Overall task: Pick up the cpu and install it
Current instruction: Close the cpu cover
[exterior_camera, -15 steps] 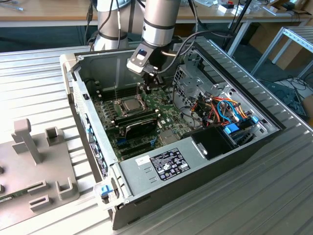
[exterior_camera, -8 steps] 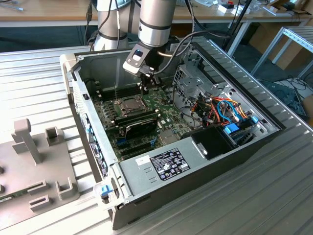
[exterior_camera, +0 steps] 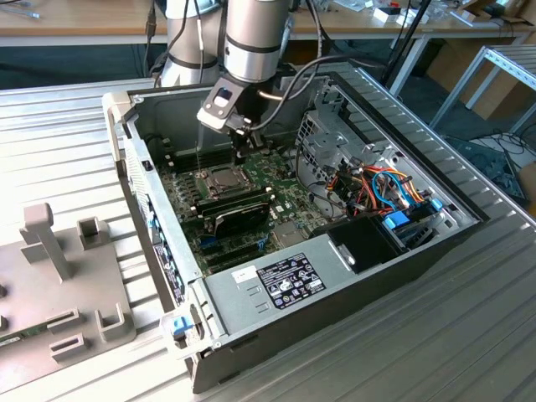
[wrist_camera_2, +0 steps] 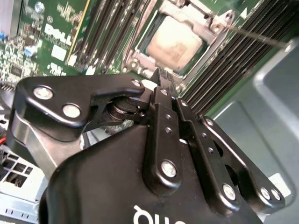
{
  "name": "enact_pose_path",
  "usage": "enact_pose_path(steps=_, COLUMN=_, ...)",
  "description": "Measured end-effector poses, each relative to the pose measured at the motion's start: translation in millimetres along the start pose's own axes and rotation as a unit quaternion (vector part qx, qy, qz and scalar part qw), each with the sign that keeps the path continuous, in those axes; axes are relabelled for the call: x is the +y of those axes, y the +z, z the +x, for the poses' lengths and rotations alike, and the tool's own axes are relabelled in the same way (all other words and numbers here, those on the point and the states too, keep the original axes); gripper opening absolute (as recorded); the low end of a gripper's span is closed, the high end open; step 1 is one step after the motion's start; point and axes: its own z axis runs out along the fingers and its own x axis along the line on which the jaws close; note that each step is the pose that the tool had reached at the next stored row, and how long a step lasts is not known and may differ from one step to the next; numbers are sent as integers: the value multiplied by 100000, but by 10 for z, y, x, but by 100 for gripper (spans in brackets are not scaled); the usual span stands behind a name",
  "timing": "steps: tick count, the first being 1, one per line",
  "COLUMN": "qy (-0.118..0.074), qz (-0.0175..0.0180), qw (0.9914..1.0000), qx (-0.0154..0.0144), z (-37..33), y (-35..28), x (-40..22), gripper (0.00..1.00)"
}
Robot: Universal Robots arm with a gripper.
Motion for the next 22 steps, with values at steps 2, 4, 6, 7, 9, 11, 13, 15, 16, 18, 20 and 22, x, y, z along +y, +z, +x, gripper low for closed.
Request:
enact_pose_path(steps=2, qy=-9, qz=-3, qw=100000, qx=6, z=1, y=10, x=-63, gripper=11)
enact_pose_path(steps=4, qy=-1, qz=-5, qw=100000, qx=5, z=4, y=25, x=-173, gripper=11)
enact_pose_path(steps=6, qy=16, qz=-3, qw=100000, qx=3, z=5, y=32, x=-221, gripper=11)
enact_pose_path(steps=7, qy=18, qz=-1, qw=100000, qx=4, z=5, y=37, x=-249, gripper=11)
enact_pose_path(steps=9, qy=23, qz=-1, qw=100000, qx=5, z=6, y=44, x=-283, gripper=11)
enact_pose_path(steps=11, qy=24, qz=-2, qw=100000, qx=5, z=7, y=51, x=-316, gripper=11)
enact_pose_path(steps=13, qy=24, qz=4, qw=100000, qx=-3, z=8, y=79, x=-358, gripper=11)
enact_pose_path(steps=15, qy=21, qz=20, qw=100000, qx=-15, z=11, y=140, x=-403, gripper=11)
enact_pose_path(steps=16, qy=23, qz=64, qw=100000, qx=-26, z=12, y=162, x=-414, gripper=11)
enact_pose_path(steps=18, qy=17, qz=85, qw=100000, qx=-61, z=12, y=167, x=-416, gripper=11)
enact_pose_path(steps=20, qy=15, qz=84, qw=100000, qx=-62, z=12, y=167, x=-416, gripper=11)
enact_pose_path(steps=22, qy=17, qz=67, qw=100000, qx=-42, z=13, y=178, x=-417, gripper=11)
